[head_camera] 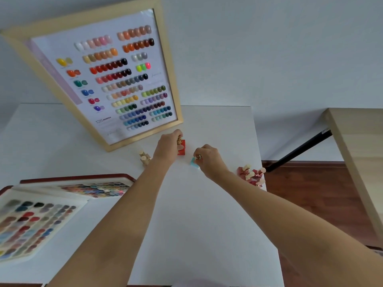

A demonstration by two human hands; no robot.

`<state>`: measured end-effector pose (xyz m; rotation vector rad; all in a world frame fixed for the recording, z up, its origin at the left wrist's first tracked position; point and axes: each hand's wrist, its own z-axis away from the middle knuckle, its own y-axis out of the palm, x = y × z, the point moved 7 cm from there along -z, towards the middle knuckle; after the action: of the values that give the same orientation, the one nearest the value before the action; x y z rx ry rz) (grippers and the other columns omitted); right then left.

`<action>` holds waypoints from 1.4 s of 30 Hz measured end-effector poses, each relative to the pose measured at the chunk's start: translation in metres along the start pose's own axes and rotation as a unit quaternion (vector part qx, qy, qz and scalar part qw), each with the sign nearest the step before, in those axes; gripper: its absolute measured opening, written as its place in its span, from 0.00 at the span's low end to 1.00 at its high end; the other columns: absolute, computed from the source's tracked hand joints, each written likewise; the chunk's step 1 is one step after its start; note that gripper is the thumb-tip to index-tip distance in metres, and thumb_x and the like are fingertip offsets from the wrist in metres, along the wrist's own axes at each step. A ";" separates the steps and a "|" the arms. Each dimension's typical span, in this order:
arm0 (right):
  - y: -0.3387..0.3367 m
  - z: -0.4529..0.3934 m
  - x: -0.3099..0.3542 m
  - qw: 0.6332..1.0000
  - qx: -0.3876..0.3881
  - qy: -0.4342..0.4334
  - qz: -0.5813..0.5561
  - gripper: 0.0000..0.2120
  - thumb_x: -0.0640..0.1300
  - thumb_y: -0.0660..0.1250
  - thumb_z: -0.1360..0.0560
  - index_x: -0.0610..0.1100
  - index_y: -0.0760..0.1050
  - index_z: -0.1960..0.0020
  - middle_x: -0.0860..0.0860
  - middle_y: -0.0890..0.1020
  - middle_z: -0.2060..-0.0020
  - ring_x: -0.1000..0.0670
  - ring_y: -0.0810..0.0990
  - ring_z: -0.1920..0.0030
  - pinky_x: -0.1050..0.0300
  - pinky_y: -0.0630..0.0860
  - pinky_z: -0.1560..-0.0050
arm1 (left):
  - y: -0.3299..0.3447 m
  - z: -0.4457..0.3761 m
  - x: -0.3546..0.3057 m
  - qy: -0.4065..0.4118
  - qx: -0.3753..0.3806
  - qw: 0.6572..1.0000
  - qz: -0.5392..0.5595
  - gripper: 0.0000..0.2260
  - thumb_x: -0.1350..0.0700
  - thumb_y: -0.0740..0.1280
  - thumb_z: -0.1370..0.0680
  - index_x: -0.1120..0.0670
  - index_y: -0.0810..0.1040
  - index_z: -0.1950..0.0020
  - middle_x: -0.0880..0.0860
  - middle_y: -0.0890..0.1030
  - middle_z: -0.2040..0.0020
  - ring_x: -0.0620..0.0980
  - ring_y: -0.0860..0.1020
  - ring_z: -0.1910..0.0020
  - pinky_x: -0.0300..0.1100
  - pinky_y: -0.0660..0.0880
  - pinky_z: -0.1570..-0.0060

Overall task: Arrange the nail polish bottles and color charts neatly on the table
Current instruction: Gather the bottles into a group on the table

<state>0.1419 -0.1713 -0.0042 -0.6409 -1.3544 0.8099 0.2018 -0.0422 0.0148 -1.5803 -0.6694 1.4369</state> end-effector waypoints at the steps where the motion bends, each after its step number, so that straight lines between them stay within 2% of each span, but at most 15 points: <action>1: -0.001 0.002 -0.001 1.000 0.000 0.001 0.001 0.08 0.36 0.66 0.26 0.40 0.79 0.47 0.42 0.77 0.49 0.42 0.79 0.54 0.52 0.79 0.50 | 0.001 0.001 0.000 -0.002 0.002 1.000 0.000 0.12 0.64 0.67 0.24 0.58 0.74 0.41 0.60 0.80 0.45 0.44 0.73 0.56 0.36 0.71 0.54; 7: -0.015 0.021 -0.011 1.000 -0.008 0.009 -0.001 0.09 0.36 0.66 0.26 0.39 0.79 0.47 0.42 0.78 0.48 0.43 0.79 0.53 0.52 0.78 0.49 | 0.004 0.006 -0.003 -0.015 0.033 0.999 0.008 0.12 0.64 0.67 0.24 0.57 0.74 0.41 0.59 0.80 0.48 0.45 0.75 0.57 0.33 0.70 0.58; 9: -0.022 0.031 -0.017 1.000 -0.014 0.014 -0.004 0.09 0.36 0.66 0.26 0.38 0.79 0.46 0.42 0.78 0.48 0.43 0.79 0.53 0.52 0.78 0.49 | 0.006 0.011 -0.005 -0.015 0.037 0.999 0.012 0.11 0.65 0.66 0.23 0.56 0.74 0.42 0.57 0.79 0.50 0.41 0.76 0.61 0.29 0.66 0.66; 11: -0.027 0.045 -0.023 1.000 -0.021 0.016 -0.004 0.09 0.36 0.66 0.26 0.38 0.79 0.47 0.42 0.79 0.48 0.43 0.79 0.53 0.54 0.77 0.49 | 0.008 0.017 -0.009 -0.008 0.040 0.999 0.013 0.10 0.65 0.65 0.23 0.56 0.74 0.42 0.57 0.80 0.50 0.36 0.72 0.65 0.27 0.64 0.69; 16: -0.036 0.086 -0.044 0.999 -0.039 0.035 -0.004 0.09 0.36 0.67 0.26 0.39 0.80 0.47 0.44 0.79 0.47 0.45 0.78 0.51 0.63 0.72 0.51 | 0.019 0.042 -0.034 0.032 0.058 0.998 0.006 0.12 0.64 0.67 0.24 0.56 0.74 0.41 0.58 0.81 0.46 0.40 0.75 0.59 0.30 0.70 0.59; 18: -0.039 0.102 -0.052 0.998 -0.050 0.042 -0.005 0.08 0.36 0.67 0.27 0.40 0.80 0.48 0.44 0.80 0.48 0.46 0.77 0.50 0.65 0.68 0.50 | 0.027 0.053 -0.046 0.045 0.072 0.996 0.006 0.13 0.64 0.66 0.23 0.55 0.74 0.40 0.58 0.81 0.47 0.40 0.76 0.60 0.27 0.69 0.60; 19: -0.040 0.109 -0.056 0.997 -0.055 0.045 -0.007 0.08 0.36 0.67 0.27 0.39 0.80 0.48 0.44 0.80 0.48 0.46 0.77 0.49 0.66 0.68 0.49 | 0.032 0.058 -0.052 0.051 0.078 0.996 0.008 0.12 0.64 0.65 0.23 0.54 0.74 0.41 0.57 0.81 0.47 0.37 0.74 0.63 0.25 0.67 0.64; 22: -0.046 0.127 -0.064 0.997 -0.066 0.046 -0.011 0.08 0.35 0.68 0.27 0.38 0.80 0.49 0.44 0.80 0.49 0.45 0.78 0.50 0.62 0.72 0.48 | 0.047 0.069 -0.072 0.069 0.096 0.993 0.016 0.12 0.64 0.65 0.23 0.53 0.74 0.41 0.56 0.80 0.50 0.32 0.68 0.69 0.26 0.64 0.73; 24: -0.049 0.136 -0.068 0.997 -0.064 0.045 -0.006 0.08 0.35 0.67 0.26 0.38 0.80 0.48 0.45 0.79 0.49 0.45 0.78 0.50 0.56 0.75 0.46 | 0.056 0.073 -0.085 0.083 0.107 0.991 0.017 0.12 0.63 0.66 0.23 0.53 0.74 0.40 0.55 0.81 0.49 0.35 0.69 0.68 0.25 0.64 0.71; 27: -0.053 0.144 -0.073 0.997 -0.057 0.050 0.006 0.09 0.36 0.67 0.26 0.39 0.79 0.46 0.45 0.79 0.48 0.46 0.77 0.49 0.56 0.76 0.44 | 0.066 0.077 -0.101 0.098 0.124 0.987 0.012 0.12 0.65 0.64 0.22 0.53 0.74 0.41 0.54 0.80 0.51 0.37 0.70 0.67 0.24 0.62 0.68; 29: -0.055 0.147 -0.076 0.997 -0.059 0.052 0.006 0.09 0.36 0.67 0.26 0.39 0.79 0.46 0.45 0.79 0.47 0.46 0.77 0.49 0.56 0.76 0.43 | 0.070 0.079 -0.111 0.111 0.131 0.985 0.007 0.12 0.66 0.63 0.23 0.53 0.74 0.41 0.53 0.80 0.52 0.36 0.71 0.68 0.26 0.63 0.69; 32: -0.056 0.151 -0.079 0.997 -0.058 0.057 0.008 0.08 0.36 0.67 0.26 0.40 0.79 0.47 0.45 0.79 0.47 0.46 0.78 0.50 0.55 0.77 0.45 | 0.073 0.082 -0.124 0.126 0.134 0.983 -0.005 0.12 0.67 0.61 0.23 0.55 0.74 0.41 0.55 0.80 0.53 0.41 0.75 0.64 0.32 0.69 0.63; 38: -0.053 0.154 -0.084 0.997 -0.050 0.061 0.006 0.08 0.34 0.68 0.27 0.38 0.79 0.48 0.44 0.79 0.49 0.44 0.78 0.51 0.56 0.76 0.47 | 0.081 0.088 -0.137 0.131 0.152 0.979 -0.025 0.14 0.69 0.58 0.23 0.58 0.73 0.42 0.57 0.80 0.54 0.49 0.82 0.57 0.43 0.79 0.57; 42: -0.050 0.154 -0.087 0.997 -0.048 0.066 0.000 0.09 0.35 0.67 0.27 0.39 0.79 0.47 0.44 0.79 0.49 0.44 0.78 0.51 0.56 0.76 0.47 | 0.080 0.089 -0.140 0.133 0.150 0.979 -0.024 0.13 0.69 0.57 0.23 0.58 0.73 0.43 0.58 0.81 0.55 0.50 0.83 0.57 0.47 0.81 0.56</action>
<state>-0.0067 -0.2792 0.0042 -0.7557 -1.2781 0.6930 0.0758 -0.1769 0.0195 -1.4705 -0.3149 1.1980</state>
